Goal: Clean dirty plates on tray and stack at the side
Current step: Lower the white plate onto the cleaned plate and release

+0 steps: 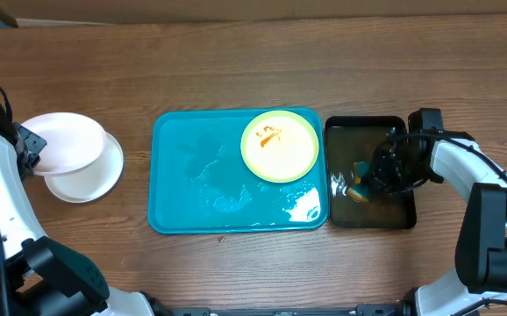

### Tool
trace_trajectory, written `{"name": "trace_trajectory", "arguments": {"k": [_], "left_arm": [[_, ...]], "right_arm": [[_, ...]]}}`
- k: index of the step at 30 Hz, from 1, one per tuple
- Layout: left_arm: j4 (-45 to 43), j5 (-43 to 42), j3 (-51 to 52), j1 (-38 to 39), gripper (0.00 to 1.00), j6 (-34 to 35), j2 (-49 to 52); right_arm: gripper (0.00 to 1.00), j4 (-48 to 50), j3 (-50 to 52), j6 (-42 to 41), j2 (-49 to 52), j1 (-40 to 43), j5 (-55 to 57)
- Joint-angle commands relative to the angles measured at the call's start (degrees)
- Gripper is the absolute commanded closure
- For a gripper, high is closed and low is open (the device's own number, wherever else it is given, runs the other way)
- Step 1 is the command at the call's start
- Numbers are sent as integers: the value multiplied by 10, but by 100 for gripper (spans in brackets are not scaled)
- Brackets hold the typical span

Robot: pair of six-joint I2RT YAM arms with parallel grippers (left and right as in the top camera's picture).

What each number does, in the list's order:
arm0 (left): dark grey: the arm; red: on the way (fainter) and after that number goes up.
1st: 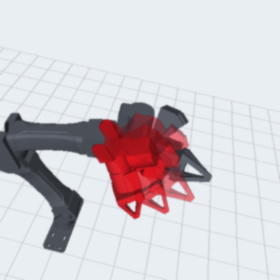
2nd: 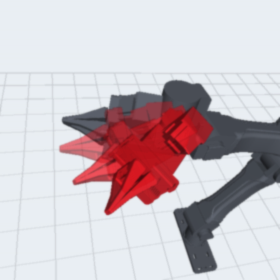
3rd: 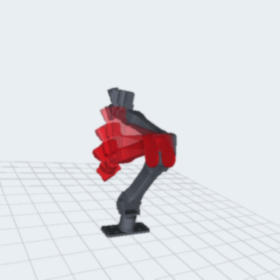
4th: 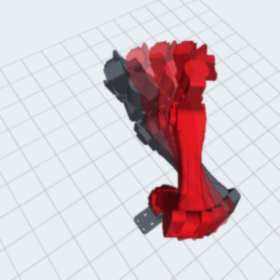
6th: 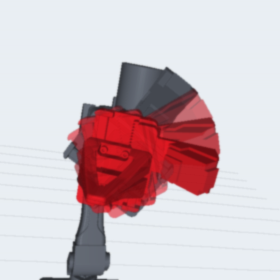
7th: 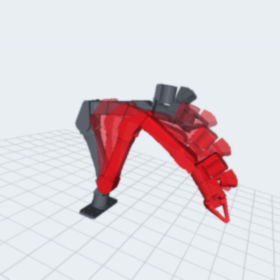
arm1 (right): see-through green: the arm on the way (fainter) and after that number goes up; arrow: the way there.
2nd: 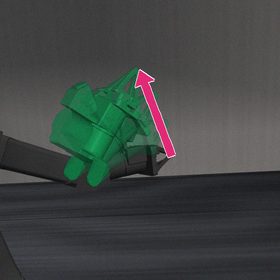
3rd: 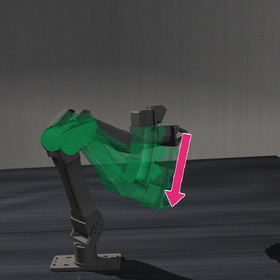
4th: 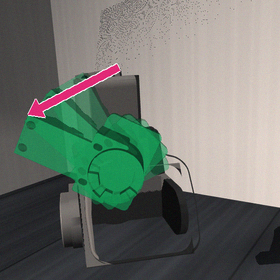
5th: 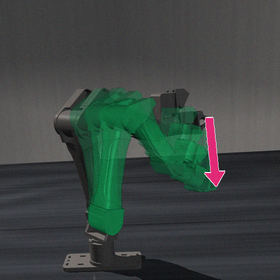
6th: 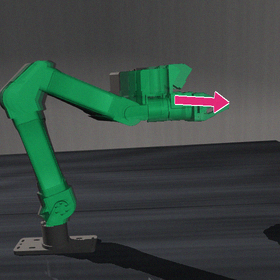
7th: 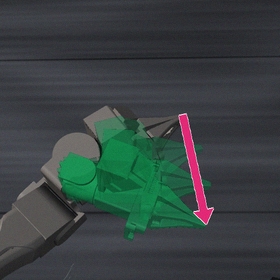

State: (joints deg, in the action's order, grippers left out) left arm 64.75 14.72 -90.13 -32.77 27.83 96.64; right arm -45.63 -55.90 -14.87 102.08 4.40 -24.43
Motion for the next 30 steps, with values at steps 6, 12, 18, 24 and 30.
{"name": "trace_trajectory", "arguments": {"k": [6, 12, 18, 24, 30], "left_arm": [[-1, -2, 14, -2, 96, -12, 29], [1, 1, 30, -2, 96, -13, 80], [6, 0, 32, -2, 96, -13, 120], [10, -44, 27, -2, 20, -21, 120], [40, -175, -15, 5, 20, -73, 114]], "right_arm": [[96, -7, 6, 2, 0, -2, 19], [96, -8, 6, 2, 0, -2, 19], [96, -11, 6, 2, 0, -2, 19], [96, -13, 6, 2, 0, -2, 19], [96, -22, 5, 2, 0, -2, 19]]}}
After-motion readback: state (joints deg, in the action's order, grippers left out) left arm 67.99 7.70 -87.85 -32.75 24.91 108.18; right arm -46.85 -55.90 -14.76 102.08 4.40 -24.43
